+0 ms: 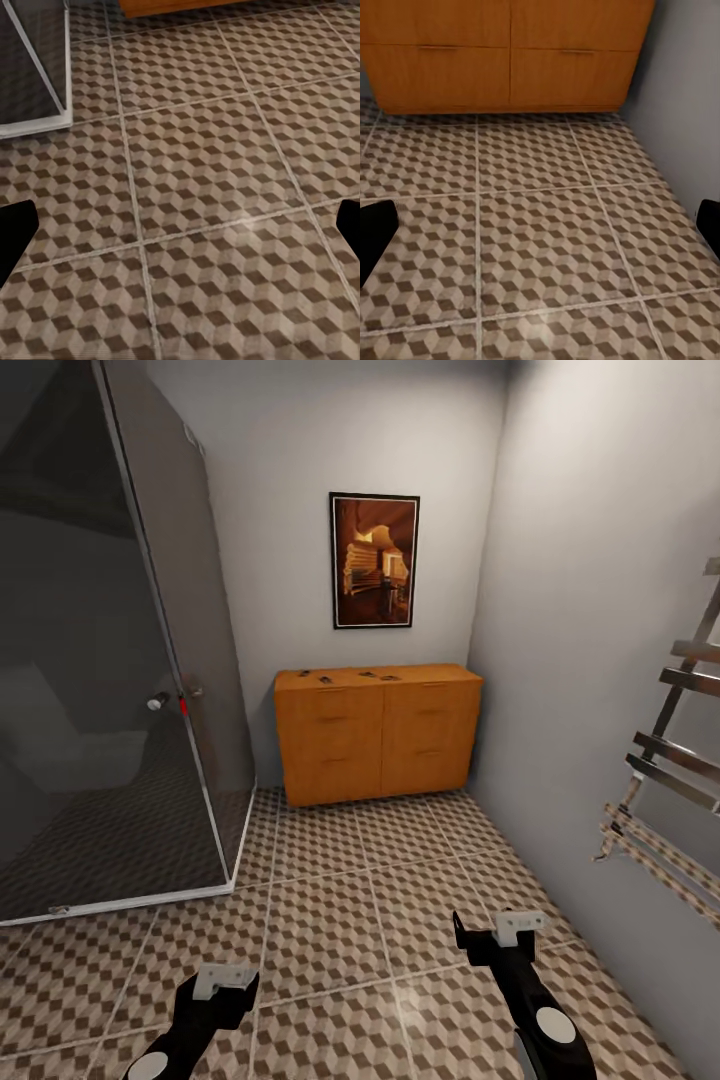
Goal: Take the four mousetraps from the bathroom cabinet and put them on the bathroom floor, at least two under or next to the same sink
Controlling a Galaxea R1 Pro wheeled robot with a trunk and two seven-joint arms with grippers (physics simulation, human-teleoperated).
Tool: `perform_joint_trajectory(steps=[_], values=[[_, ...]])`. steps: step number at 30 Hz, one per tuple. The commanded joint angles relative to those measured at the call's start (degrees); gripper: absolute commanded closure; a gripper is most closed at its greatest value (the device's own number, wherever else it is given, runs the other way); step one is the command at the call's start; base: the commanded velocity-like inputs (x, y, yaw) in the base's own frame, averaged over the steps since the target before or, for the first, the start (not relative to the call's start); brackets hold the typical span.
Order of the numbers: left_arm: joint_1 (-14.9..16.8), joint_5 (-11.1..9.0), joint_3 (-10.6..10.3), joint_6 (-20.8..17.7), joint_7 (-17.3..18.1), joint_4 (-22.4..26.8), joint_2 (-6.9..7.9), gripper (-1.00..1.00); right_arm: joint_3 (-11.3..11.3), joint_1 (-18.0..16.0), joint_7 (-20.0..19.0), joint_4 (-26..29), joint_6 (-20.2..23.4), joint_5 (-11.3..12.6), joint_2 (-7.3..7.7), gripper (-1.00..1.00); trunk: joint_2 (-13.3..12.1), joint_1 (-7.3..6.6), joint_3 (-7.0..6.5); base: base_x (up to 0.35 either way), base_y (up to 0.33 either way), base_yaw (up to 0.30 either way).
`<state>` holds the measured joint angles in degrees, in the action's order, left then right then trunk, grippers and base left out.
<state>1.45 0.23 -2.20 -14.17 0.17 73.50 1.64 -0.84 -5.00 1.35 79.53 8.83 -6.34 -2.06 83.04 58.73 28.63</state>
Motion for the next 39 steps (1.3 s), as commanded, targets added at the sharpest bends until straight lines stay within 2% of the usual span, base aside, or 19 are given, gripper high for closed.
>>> perform_joint_trajectory(steps=[1,13,23,39], values=[[0.0,0.0,-0.1,-0.3,0.0,0.1,0.03,-1.0,0.0,0.0,0.1,0.1,0.4,-0.6,-0.02,-1.0,0.0,0.0,0.06,0.003,-0.195,0.283],[0.0,0.0,-0.3,-0.3,-0.1,-0.4,-0.05,-1.0,0.0,0.0,0.1,0.1,0.4,-0.6,0.03,-1.0,0.0,0.0,0.06,0.001,-0.226,0.251],[0.0,0.0,-0.3,-0.3,-0.1,-1.3,-0.08,-1.0,0.0,0.0,0.1,0.1,0.3,-0.6,0.08,-1.0,0.0,0.0,0.06,0.039,-0.257,0.035],[0.0,0.0,-0.3,-0.3,-0.1,-2.1,-0.74,-1.0,0.0,0.0,0.1,0.1,0.3,-0.6,0.13,-1.0,0.0,0.0,0.06,0.248,-0.193,0.001]])
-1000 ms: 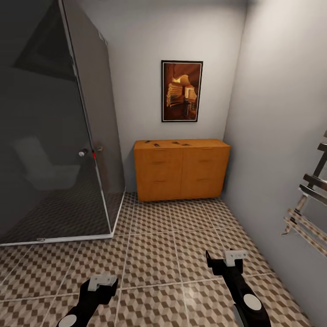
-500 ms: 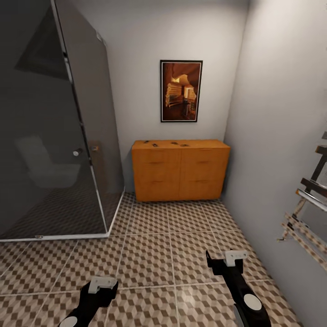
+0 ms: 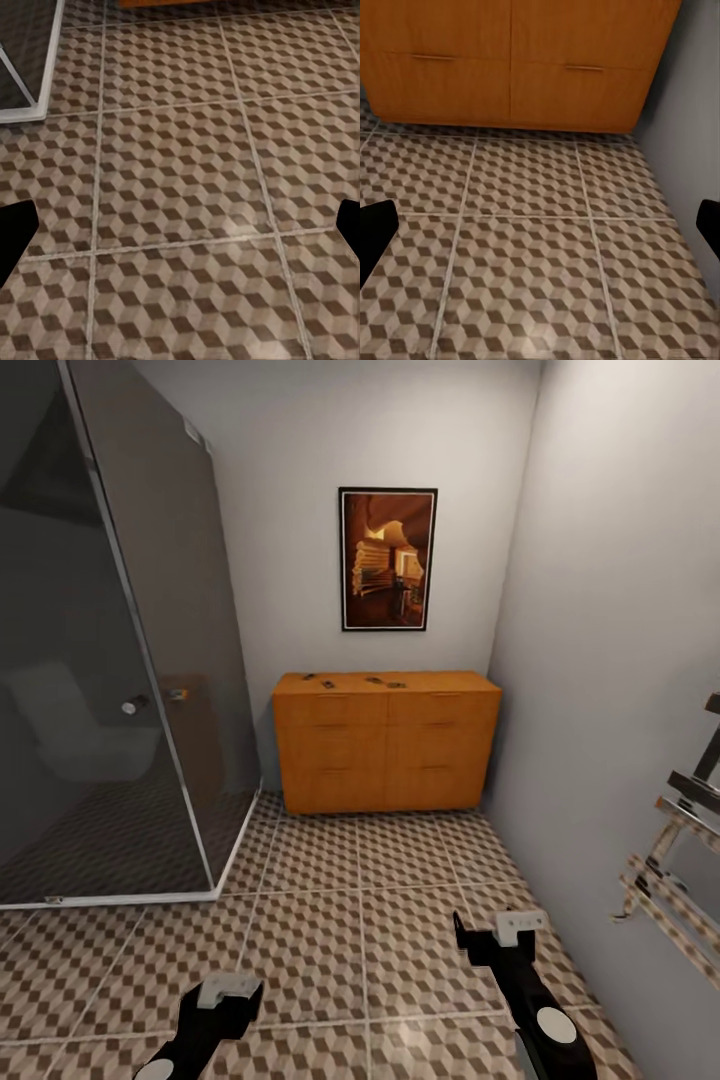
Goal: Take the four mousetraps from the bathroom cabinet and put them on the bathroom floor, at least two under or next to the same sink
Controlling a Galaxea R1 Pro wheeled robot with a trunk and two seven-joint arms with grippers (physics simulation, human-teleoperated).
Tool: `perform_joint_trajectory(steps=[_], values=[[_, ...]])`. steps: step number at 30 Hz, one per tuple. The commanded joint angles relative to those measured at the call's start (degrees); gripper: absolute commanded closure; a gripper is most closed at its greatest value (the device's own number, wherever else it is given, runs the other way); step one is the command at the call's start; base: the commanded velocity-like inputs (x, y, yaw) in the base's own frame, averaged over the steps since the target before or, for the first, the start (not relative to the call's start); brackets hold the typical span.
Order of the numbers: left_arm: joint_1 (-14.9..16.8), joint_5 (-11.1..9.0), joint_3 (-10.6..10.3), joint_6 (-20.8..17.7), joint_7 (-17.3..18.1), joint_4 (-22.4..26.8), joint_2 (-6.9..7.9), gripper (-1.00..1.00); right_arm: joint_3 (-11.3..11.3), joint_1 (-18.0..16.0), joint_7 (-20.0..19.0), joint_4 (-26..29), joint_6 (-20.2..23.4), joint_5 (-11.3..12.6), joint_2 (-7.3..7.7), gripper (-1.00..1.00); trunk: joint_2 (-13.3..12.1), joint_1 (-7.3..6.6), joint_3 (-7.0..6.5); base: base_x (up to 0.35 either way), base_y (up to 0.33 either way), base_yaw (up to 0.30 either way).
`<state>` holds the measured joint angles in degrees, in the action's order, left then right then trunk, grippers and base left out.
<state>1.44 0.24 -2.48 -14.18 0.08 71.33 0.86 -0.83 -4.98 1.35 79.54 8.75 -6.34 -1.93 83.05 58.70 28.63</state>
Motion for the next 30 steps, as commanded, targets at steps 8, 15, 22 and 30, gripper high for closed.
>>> perform_joint_trajectory(steps=[8,15,22,30], values=[[0.0,0.0,-0.1,-0.3,0.0,-0.1,0.03,-1.0,0.0,0.0,0.1,0.0,0.4,-0.6,0.0,-1.0,0.0,0.03,0.06,0.323,-0.048,0.0],[0.0,0.1,0.0,-0.1,0.2,0.1,0.07,-1.0,0.0,0.0,0.1,-0.3,0.3,-0.6,0.0,-1.0,0.0,0.03,0.06,0.338,-0.004,0.0],[0.0,0.3,0.2,0.0,0.2,0.5,0.39,-1.0,0.0,0.0,0.1,-0.3,0.3,-0.6,0.07,-1.0,0.0,0.03,0.06,0.31,0.0,0.0],[0.0,0.3,0.2,1.9,0.2,0.5,0.49,-1.0,0.0,0.0,0.1,-0.4,0.2,-3.0,0.01,-1.0,0.0,0.03,0.06,0.056,0.0,0.0]])
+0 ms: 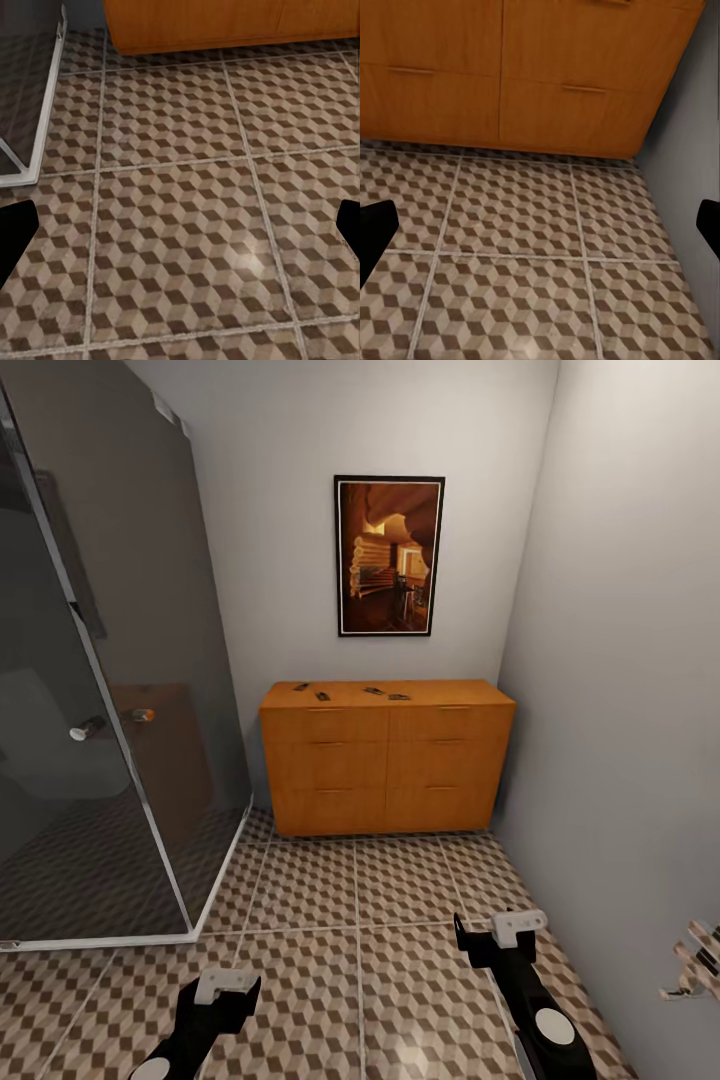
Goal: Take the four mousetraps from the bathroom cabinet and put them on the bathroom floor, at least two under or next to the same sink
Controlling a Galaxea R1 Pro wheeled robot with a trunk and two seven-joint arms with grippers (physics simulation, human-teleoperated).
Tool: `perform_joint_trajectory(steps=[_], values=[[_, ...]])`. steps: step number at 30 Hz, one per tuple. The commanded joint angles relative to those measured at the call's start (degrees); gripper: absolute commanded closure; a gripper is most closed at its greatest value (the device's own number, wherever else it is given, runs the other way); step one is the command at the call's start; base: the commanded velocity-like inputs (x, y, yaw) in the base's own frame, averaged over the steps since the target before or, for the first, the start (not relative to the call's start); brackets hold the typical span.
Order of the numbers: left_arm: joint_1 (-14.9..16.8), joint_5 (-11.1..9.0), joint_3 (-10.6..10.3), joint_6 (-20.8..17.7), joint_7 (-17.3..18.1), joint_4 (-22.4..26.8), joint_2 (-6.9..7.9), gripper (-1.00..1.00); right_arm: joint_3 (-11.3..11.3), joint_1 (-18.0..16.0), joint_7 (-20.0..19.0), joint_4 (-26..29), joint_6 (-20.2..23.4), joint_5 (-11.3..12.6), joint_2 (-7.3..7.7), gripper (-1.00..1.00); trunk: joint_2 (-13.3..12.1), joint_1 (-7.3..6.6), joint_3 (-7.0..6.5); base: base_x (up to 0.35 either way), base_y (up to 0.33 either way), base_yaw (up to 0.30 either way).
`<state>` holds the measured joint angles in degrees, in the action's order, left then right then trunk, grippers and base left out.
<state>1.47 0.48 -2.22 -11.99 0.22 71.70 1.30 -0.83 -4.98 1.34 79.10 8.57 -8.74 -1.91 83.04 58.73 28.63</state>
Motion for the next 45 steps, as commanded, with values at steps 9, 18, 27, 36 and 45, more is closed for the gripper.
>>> perform_joint_trajectory(steps=[9,18,27,36,45], values=[[0.0,0.1,-0.1,1.0,0.0,-0.3,0.06,-1.0,0.0,0.0,0.2,0.1,0.4,-1.0,-0.1,-1.0,0.0,0.0,0.06,0.002,0.0,0.0],[0.0,0.1,-0.1,1.2,0.0,-0.8,0.03,-1.0,0.0,0.0,0.2,0.1,0.4,-1.0,-0.03,-1.0,0.0,0.0,0.06,0.0,0.0,0.0],[0.0,0.0,-0.1,1.2,0.0,-1.0,0.02,-1.0,0.0,0.0,0.2,0.1,0.4,-1.1,-0.02,-1.0,0.0,0.0,0.06,0.0,0.0,0.0],[0.0,0.0,-0.2,1.2,0.0,-1.0,0.02,-1.0,0.0,0.0,0.2,0.1,0.4,-1.1,-0.02,-1.0,0.0,0.0,0.06,0.0,0.0,0.0],[0.0,0.1,-0.2,1.2,0.0,-1.9,0.02,-1.0,0.0,0.0,0.2,0.1,0.4,-1.1,-0.02,-1.0,0.0,0.0,0.06,0.0,0.0,0.0]])
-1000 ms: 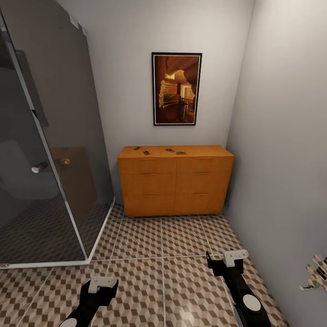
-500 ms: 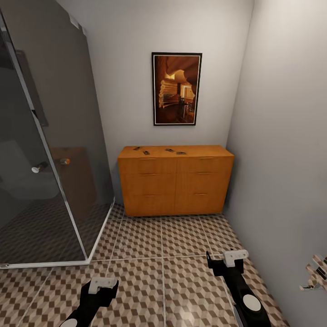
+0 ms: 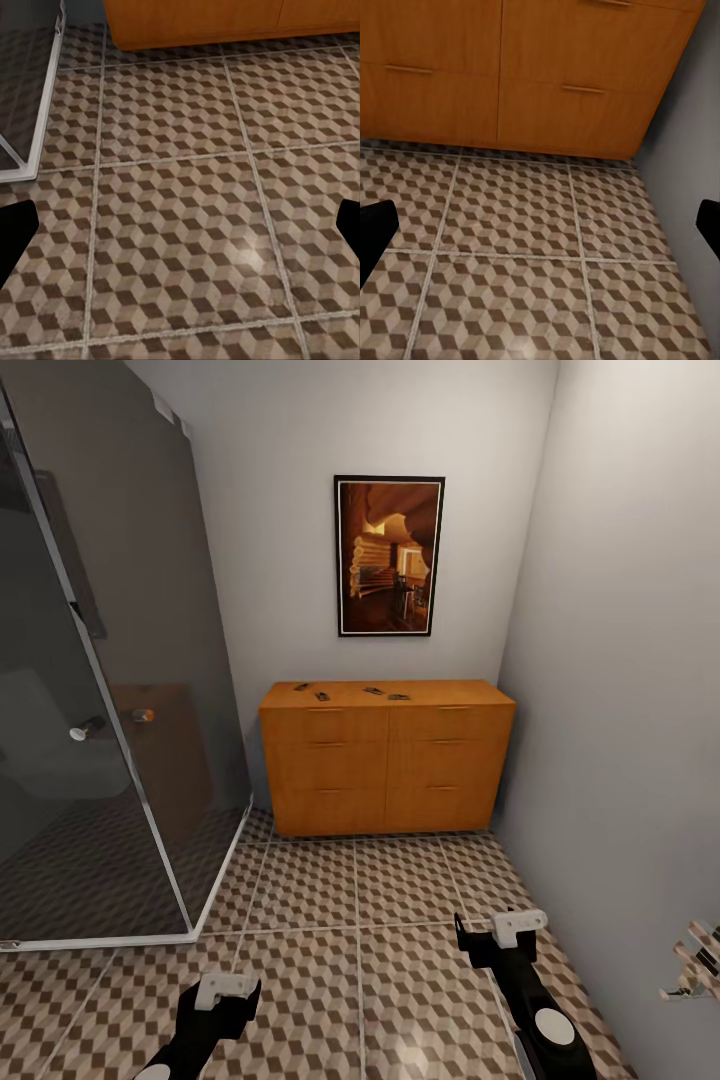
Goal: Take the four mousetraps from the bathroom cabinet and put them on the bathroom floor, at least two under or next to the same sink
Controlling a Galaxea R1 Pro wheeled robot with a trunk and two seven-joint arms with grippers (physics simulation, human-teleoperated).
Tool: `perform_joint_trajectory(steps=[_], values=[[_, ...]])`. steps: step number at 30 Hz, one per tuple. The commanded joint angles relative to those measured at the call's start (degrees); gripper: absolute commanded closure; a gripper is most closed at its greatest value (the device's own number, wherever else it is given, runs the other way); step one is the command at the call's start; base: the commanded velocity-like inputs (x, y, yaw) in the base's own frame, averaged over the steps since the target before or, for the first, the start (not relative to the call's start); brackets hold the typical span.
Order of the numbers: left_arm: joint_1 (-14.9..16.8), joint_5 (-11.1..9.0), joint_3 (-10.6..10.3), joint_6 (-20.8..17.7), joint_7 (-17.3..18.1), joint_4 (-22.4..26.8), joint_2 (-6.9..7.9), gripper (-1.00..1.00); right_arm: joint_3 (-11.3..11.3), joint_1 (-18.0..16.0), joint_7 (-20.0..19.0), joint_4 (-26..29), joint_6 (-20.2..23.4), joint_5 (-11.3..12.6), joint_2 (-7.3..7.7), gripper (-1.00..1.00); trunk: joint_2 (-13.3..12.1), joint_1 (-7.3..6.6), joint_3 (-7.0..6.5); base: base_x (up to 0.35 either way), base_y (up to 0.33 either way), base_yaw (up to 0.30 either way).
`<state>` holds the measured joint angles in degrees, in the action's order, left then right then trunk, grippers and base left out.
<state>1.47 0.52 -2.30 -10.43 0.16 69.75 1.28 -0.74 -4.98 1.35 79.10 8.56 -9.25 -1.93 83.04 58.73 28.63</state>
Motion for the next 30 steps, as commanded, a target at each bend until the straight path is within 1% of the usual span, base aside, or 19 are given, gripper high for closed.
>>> perform_joint_trajectory(steps=[1,16,22,30], values=[[0.0,0.1,-0.1,-0.3,0.0,0.1,0.04,-1.0,0.0,0.0,0.1,0.1,0.4,-0.6,-0.01,-1.0,0.0,0.0,0.06,0.0,0.0,0.0],[0.0,-0.1,-0.1,-0.4,0.1,0.3,-0.22,-1.0,-0.1,0.0,0.1,0.1,0.4,-0.5,-0.01,-1.0,0.0,0.0,0.06,0.018,0.0,0.0],[0.0,-0.2,-0.2,-0.5,0.1,0.3,-0.37,-1.0,-0.1,0.0,0.1,0.1,0.4,-0.5,-0.01,-1.0,0.0,0.0,0.06,0.206,0.0,0.0],[0.0,-0.2,-0.2,-0.5,0.0,0.1,-0.46,-1.0,-0.1,0.0,0.1,0.1,0.4,-0.5,-0.1,-1.0,0.0,0.0,0.06,0.304,0.0,0.0]])
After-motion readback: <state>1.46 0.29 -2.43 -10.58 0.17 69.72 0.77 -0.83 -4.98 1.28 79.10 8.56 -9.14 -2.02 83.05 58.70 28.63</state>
